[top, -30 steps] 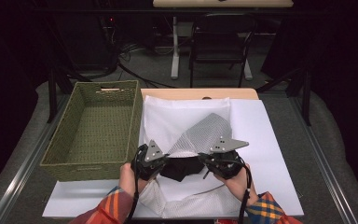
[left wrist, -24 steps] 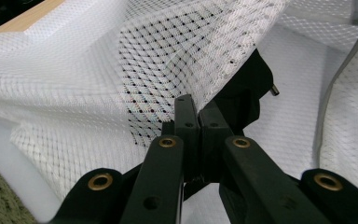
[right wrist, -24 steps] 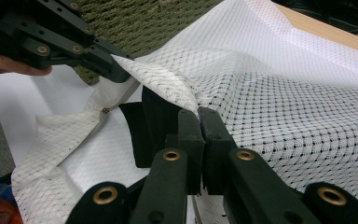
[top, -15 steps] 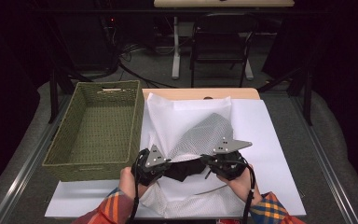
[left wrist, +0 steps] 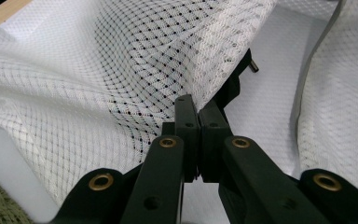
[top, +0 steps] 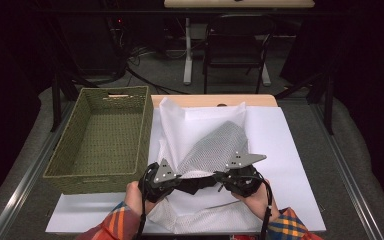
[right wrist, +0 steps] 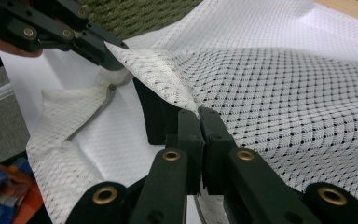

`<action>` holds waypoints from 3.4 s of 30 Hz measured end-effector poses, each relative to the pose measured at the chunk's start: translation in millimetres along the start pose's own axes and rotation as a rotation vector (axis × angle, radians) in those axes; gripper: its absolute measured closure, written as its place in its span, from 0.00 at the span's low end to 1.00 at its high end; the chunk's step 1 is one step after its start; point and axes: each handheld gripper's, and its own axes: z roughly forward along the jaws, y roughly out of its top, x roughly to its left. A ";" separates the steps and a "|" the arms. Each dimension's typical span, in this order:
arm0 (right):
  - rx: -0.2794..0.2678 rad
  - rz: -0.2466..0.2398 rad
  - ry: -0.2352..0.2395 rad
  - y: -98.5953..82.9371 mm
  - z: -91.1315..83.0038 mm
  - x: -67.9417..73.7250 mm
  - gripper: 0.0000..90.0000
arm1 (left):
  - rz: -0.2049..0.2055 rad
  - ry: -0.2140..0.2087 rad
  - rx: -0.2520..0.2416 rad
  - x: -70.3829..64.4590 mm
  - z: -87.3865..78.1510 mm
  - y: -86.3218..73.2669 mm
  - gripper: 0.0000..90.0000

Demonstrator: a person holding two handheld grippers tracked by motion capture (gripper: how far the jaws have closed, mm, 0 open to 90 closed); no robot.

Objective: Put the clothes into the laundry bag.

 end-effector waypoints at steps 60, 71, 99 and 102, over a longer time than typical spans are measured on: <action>0.187 0.009 0.083 -33.9 33.7 0.5 0.98 | 0.085 -0.154 0.194 -19.0 41.1 -12.6 1.00; 0.239 0.009 0.079 -45.6 47.6 -0.3 0.98 | 0.057 -0.197 0.245 -18.2 50.4 -18.8 0.98; 0.211 0.015 0.069 -42.3 23.4 -12.1 0.29 | 0.021 -0.211 0.194 -18.4 31.1 -14.2 0.34; 0.165 0.001 0.030 -39.4 13.8 -12.4 0.22 | 0.047 -0.142 0.132 -19.4 19.6 -13.8 0.27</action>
